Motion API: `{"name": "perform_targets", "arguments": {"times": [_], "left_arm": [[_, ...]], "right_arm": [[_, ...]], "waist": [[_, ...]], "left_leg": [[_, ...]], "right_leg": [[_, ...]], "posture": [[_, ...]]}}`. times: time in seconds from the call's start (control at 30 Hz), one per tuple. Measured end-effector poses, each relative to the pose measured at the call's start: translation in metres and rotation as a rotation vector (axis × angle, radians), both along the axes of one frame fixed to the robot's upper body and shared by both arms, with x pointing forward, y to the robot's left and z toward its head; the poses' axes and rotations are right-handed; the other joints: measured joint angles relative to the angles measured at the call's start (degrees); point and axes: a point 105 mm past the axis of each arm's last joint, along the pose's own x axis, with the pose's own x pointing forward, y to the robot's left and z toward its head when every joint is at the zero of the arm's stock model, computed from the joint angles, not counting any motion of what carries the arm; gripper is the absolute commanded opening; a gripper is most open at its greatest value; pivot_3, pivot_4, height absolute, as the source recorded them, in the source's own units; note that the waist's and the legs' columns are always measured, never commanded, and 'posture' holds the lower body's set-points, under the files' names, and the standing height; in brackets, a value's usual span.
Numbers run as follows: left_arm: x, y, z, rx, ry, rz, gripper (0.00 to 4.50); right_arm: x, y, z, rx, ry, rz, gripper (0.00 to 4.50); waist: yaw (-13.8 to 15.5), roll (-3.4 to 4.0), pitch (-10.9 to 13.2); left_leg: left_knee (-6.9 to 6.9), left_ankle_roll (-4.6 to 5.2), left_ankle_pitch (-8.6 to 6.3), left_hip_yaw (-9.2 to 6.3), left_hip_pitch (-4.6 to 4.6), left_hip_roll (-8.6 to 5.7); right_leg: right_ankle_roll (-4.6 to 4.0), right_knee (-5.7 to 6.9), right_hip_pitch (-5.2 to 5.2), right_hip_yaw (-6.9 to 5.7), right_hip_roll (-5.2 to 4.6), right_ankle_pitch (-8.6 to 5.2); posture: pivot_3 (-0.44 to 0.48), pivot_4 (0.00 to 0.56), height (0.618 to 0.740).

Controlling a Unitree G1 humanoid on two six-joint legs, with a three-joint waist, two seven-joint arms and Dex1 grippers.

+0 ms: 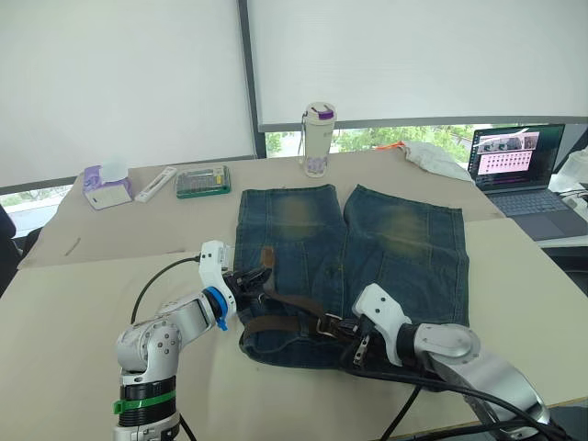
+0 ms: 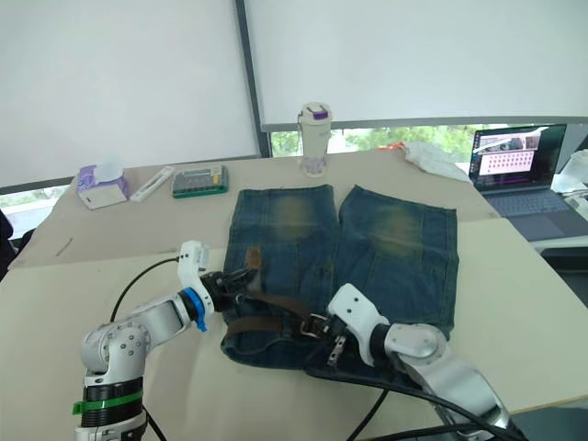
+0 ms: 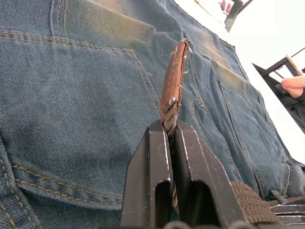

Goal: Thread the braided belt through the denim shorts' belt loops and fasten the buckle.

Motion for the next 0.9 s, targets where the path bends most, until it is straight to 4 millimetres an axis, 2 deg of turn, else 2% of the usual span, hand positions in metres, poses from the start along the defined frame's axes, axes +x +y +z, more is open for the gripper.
{"name": "perform_targets", "arguments": {"times": [0.5,0.9], "left_arm": [[0.007,0.021,-0.007,-0.072,0.06,0.124,0.0],[0.01,0.023,-0.003,-0.12,0.055,0.152,0.0]], "right_arm": [[0.004,0.009,-0.005,-0.029,-0.022,0.073,0.02],[0.008,0.012,-0.006,-0.058,-0.042,0.133,0.02]], "waist": [[-0.19,0.0,0.0],[-0.23,-0.04,-0.03]], "left_leg": [[-0.03,-0.01,0.0,0.0,0.06,0.02],[-0.05,-0.03,-0.01,0.0,0.11,0.03]], "right_leg": [[0.0,0.0,0.01,0.01,0.01,0.0],[0.0,0.0,0.03,0.01,0.03,0.0]], "posture": [[0.0,0.15,0.74],[0.0,0.15,0.74]]}}
